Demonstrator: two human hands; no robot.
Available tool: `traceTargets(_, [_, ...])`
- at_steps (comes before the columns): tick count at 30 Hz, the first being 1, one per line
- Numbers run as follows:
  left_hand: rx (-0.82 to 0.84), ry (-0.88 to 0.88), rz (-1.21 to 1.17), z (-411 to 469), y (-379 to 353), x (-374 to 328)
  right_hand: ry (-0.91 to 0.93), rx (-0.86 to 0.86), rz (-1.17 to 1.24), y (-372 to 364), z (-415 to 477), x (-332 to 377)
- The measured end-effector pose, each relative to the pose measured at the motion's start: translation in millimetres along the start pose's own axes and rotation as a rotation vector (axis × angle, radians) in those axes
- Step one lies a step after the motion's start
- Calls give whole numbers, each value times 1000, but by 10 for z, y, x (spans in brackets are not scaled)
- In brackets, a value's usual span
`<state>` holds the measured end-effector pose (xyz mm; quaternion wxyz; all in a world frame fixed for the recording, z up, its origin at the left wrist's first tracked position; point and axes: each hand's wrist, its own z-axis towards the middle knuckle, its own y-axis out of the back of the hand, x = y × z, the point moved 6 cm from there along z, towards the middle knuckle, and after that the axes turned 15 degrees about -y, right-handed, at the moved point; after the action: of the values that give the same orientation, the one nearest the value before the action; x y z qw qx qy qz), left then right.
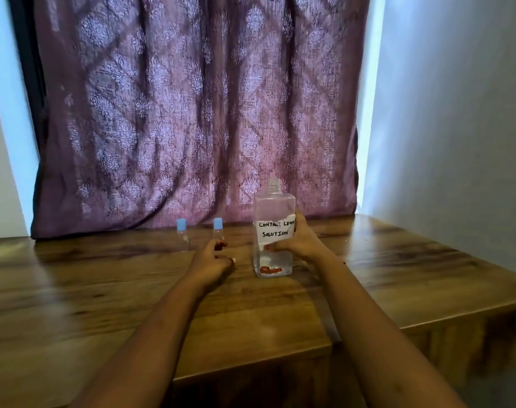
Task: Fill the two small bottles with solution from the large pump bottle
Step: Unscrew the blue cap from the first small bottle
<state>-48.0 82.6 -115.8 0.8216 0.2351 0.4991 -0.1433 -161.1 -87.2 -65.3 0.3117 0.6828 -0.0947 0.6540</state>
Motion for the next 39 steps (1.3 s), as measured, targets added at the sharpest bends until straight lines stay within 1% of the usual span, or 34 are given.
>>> traceTargets(4, [-38, -54, 32, 53, 40, -8, -7, -89, 41, 34, 139, -87])
traceTargets(10, [-63, -95, 79, 47, 36, -58, -14, -355, -61, 206, 352, -143])
traceTargets(13, [-88, -109, 84, 27, 68, -96, -44, -407, -79, 255, 407, -156])
traceTargets(16, [-97, -52, -13, 37, 95, -105, -60, -403, -124, 259, 422, -184])
traceTargets(18, [-104, -52, 11, 95, 181, -137, -61, -478, -98, 265, 344, -184])
traceTargets(19, [-96, -80, 86, 147, 248, -163, -17, -561, -49, 273, 254, -132])
traceTargets(20, [-82, -100, 158, 197, 312, -191, 85, -668, 6, 283, 128, -51])
traceTargets(22, [-92, -113, 246, 302, 455, -194, 403, -853, 49, 191, -182, 233])
traceTargets(23, [-102, -117, 269, 337, 507, -177, 538, -859, 48, 93, -295, 384])
traceTargets(24, [-121, -123, 287, 359, 546, -147, 624, -791, 37, -42, -315, 511])
traceTargets(25, [-143, -133, 297, 361, 571, -114, 658, -676, 9, -199, -285, 614])
traceTargets(26, [-162, -139, 290, 368, 584, -51, 652, -552, -37, -374, -206, 692])
traceTargets(28, [-169, -139, 270, 363, 565, 59, 558, -355, -152, -691, 26, 720])
traceTargets(30, [-140, -175, 335, 407, 572, 90, 401, -230, -257, -953, 376, 601])
traceTargets(33, [-129, -247, 437, 449, 618, 67, 259, -157, -368, -1201, 789, 398])
traceTargets(37, [-73, -267, 654, 429, 568, 73, 205, -67, -407, -1382, 1053, 198])
traceTargets(39, [-52, -297, 779, 408, 512, 38, 177, -84, -365, -1360, 1070, 138])
